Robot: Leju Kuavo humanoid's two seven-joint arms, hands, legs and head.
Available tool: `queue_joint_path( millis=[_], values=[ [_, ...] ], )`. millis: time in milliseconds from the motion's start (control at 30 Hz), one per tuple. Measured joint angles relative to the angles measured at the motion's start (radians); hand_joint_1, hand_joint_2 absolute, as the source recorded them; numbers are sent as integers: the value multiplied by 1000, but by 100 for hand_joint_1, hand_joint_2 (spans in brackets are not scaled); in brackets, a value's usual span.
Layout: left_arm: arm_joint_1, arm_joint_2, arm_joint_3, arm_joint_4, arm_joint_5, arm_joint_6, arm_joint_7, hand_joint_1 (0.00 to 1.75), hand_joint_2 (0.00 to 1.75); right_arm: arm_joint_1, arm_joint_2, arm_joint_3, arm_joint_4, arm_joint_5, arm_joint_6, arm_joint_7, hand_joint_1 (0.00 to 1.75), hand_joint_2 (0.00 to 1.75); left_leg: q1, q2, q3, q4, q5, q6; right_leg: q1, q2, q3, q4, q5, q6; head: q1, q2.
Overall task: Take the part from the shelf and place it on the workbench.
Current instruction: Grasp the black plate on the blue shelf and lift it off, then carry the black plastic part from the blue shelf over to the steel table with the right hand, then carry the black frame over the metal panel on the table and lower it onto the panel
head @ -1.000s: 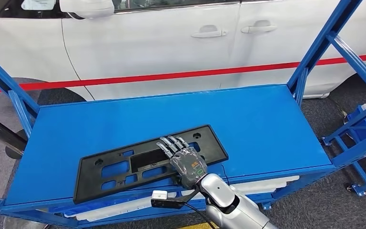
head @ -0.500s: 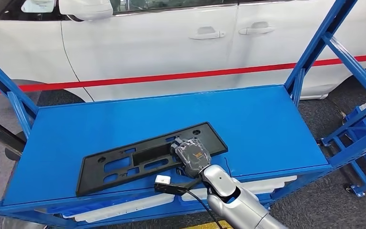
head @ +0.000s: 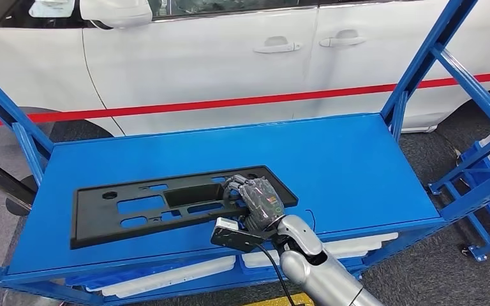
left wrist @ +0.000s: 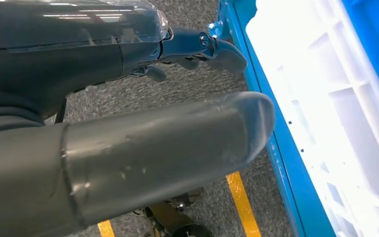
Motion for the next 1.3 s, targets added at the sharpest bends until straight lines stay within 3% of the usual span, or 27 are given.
queue_joint_path(
  millis=[67,133,167,233,267,300,333,367,400,467,500,633,700,767,800,833,867,900,967,1000,1133,1200,1267,1300],
  values=[
    [7,0,13,0,6,6,-9,0,0,26,2,-5,-91,-153,-29,-74,175,175,0,-1,-4,0,1,-13,1,-1,-6,0,4,-9,0,0],
    [15,-1,27,1,12,13,-21,0,0,39,5,-11,-217,-318,-74,-131,175,175,1,-1,-17,24,-21,-22,-4,-2,-9,-5,9,-22,-1,0],
    [17,-1,33,2,14,16,-26,0,0,40,7,-17,-279,-386,-95,-149,175,175,1,-1,-34,64,-47,-26,-7,-3,-9,-8,11,-28,-1,0],
    [22,-2,45,6,17,22,-34,0,0,45,6,-33,-395,-495,-123,-172,175,175,3,-1,-91,194,-116,-33,-5,-5,-10,-8,10,-34,-1,0],
    [26,-2,50,8,18,25,-36,0,0,51,6,-42,-442,-535,-130,-181,175,175,4,-1,-119,255,-139,-35,-4,-5,-10,-8,10,-35,-1,0],
    [30,-2,55,10,19,26,-39,0,0,61,4,-50,-485,-570,-137,-192,175,175,4,-1,-134,289,-143,-36,-3,-5,-10,-7,9,-36,-1,0],
    [33,-2,60,11,21,28,-41,0,0,71,3,-59,-522,-602,-143,-207,175,175,4,-1,-131,283,-128,-35,-2,-4,-9,-5,8,-36,-1,0],
    [36,-3,65,13,24,30,-42,0,0,82,1,-67,-556,-632,-148,-224,175,175,4,-1,-110,238,-96,-33,-2,-3,-9,-3,6,-35,-1,0],
    [37,-3,70,14,27,32,-43,0,0,92,-1,-76,-588,-660,-152,-239,175,175,3,-1,-76,167,-58,-28,-2,-2,-8,0,3,-34,-1,0],
    [37,-3,80,17,31,41,-47,0,0,115,-7,-98,-646,-711,-156,-263,175,175,-2,-2,-18,46,-16,-18,1,-1,-9,6,-2,-27,-1,0],
    [37,-3,85,17,32,46,-49,0,0,128,-11,-110,-670,-733,-156,-269,175,175,-5,-2,-5,17,-12,-13,2,-1,-10,7,-3,-22,-1,0],
    [42,-4,100,18,33,61,-53,0,0,172,-26,-152,-728,-775,-148,-272,175,175,-2,-2,2,-5,-6,7,0,0,-15,20,-13,0,0,0],
    [41,-4,103,18,33,61,-54,0,0,182,-33,-164,-745,-777,-145,-273,175,175,2,0,4,-13,0,17,-3,1,-51,101,-65,10,0,0],
    [41,-5,109,18,37,55,-54,0,0,193,-39,-172,-752,-769,-151,-266,175,175,2,1,3,-13,0,20,-8,1,-114,232,-126,18,0,0],
    [42,-5,114,18,41,51,-53,0,0,202,-42,-176,-753,-760,-156,-258,175,175,2,1,3,-12,0,19,-11,0,-135,275,-136,21,0,0],
    [42,-6,119,18,46,48,-50,0,0,213,-45,-180,-754,-748,-158,-247,175,175,3,0,3,-12,-1,19,-15,0,-140,284,-128,24,0,0],
    [42,-8,125,18,51,48,-46,0,0,224,-47,-183,-753,-735,-155,-236,175,175,4,-1,4,-10,-2,17,-18,0,-125,254,-101,26,0,0],
    [43,-9,131,18,55,50,-39,0,0,236,-51,-186,-751,-722,-145,-227,175,175,5,-3,5,-8,-4,14,-22,0,-93,187,-63,28,0,0],
    [44,-11,146,18,62,56,-21,0,0,260,-57,-188,-745,-705,-113,-217,175,175,4,-5,3,2,-8,4,-23,1,-34,63,-14,25,0,0],
    [44,-11,155,18,63,58,-12,0,0,274,-59,-188,-739,-702,-94,-216,175,175,2,-6,0,7,-9,-2,-22,2,-20,28,-4,21,-1,0],
    [45,-12,177,18,56,60,10,0,0,329,-62,-187,-717,-740,-36,-216,175,175,5,-7,-9,17,-19,-22,-17,1,-27,20,3,-5,-1,0],
    [45,-14,185,18,51,65,15,0,0,351,-62,-188,-707,-754,-22,-224,175,175,7,-6,-35,86,-78,-29,-18,-2,-34,15,12,-21,-1,0],
    [45,-15,192,18,43,77,22,0,0,379,-62,-189,-699,-748,-10,-240,175,175,7,-5,-82,214,-157,-32,-13,-5,-46,15,21,-30,-1,0],
    [46,-15,193,18,38,86,28,0,0,394,-62,-189,-694,-741,-5,-248,175,175,7,-5,-97,266,-181,-33,-10,-6,-53,16,25,-32,-1,0]
  ],
)
